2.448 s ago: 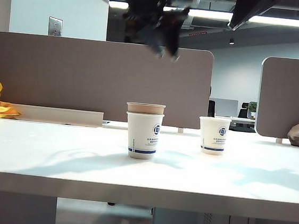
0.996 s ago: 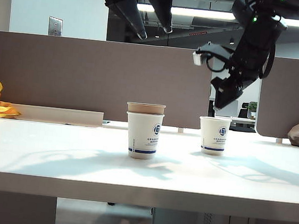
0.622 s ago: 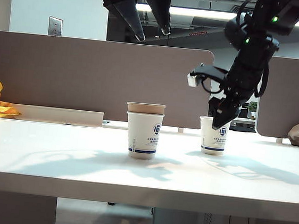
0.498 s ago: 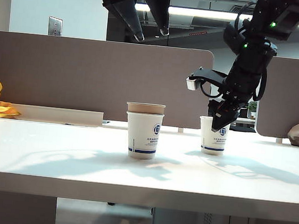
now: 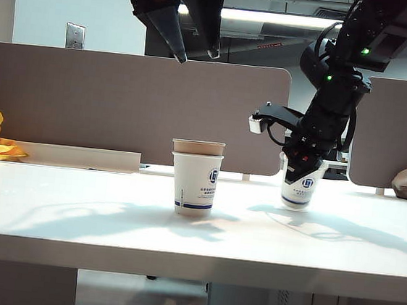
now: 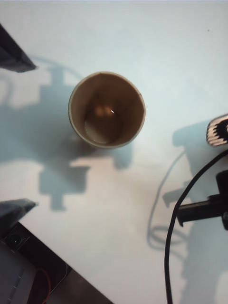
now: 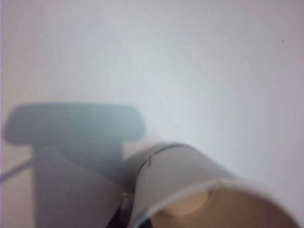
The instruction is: Pick up all the paper cups on the table one by one and stack them together.
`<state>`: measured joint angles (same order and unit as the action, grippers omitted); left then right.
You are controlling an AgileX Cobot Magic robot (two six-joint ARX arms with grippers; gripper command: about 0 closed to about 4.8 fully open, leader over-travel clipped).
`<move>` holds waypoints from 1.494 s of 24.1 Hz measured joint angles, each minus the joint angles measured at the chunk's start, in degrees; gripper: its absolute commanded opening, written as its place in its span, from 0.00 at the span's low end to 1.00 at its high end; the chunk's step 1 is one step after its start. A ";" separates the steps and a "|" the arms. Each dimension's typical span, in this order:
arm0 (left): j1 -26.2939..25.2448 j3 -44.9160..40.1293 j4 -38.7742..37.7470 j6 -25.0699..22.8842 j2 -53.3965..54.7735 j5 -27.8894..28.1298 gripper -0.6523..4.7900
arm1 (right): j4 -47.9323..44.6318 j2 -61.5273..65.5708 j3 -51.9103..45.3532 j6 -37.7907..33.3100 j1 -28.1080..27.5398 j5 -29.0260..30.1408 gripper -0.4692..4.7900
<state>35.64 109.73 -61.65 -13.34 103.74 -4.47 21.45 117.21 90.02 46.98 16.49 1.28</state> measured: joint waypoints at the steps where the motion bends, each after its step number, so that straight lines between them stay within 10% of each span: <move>1: -0.28 0.00 -0.04 -0.02 0.00 0.00 0.76 | 0.09 0.07 0.00 0.00 0.00 0.00 0.08; 18: -3.39 0.02 -4.70 0.11 -0.02 0.02 0.77 | 26.05 -8.92 16.04 -11.17 2.43 4.35 0.08; 21: -3.39 0.02 -8.79 1.53 -0.28 -2.82 1.00 | 32.13 -9.84 21.75 -14.86 5.57 4.98 0.08; 36: -3.39 0.02 -12.90 5.29 -13.92 3.19 1.00 | 31.82 -9.81 24.87 -16.04 15.65 6.08 0.08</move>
<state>32.25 109.75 -74.54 -8.05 89.82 -1.28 53.28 107.39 114.89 30.94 32.14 7.35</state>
